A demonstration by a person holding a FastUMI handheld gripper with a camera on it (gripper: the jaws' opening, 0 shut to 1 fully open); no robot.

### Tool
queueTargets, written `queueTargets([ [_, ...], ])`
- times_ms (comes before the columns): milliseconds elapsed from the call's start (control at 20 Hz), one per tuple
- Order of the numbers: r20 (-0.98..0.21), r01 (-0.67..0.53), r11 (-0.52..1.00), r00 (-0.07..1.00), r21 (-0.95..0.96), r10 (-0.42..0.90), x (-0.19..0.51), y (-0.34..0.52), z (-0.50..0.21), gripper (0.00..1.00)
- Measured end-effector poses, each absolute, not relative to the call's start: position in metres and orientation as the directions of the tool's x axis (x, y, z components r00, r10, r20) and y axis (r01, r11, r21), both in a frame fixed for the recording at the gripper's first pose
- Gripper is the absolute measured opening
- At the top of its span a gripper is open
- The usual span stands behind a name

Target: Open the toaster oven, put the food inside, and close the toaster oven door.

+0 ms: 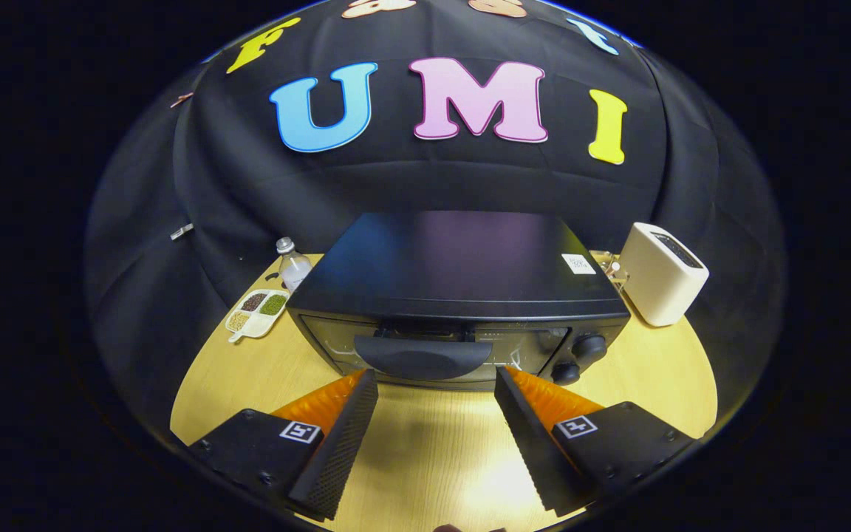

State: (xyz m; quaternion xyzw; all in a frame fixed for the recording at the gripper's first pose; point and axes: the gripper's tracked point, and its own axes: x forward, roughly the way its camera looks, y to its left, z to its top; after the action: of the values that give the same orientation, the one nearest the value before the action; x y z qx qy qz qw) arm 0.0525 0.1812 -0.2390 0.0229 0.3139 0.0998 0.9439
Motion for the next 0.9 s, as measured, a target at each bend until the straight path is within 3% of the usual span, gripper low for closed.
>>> queueTargets([
  [400, -0.481, -0.234, 0.968, 0.841, 0.091, 0.249, 0.032, 0.170, -0.174, 0.99],
  [900, -0.358, -0.186, 0.977, 0.910, 0.103, 0.211, 0.025, 0.123, -0.101, 0.99],
])
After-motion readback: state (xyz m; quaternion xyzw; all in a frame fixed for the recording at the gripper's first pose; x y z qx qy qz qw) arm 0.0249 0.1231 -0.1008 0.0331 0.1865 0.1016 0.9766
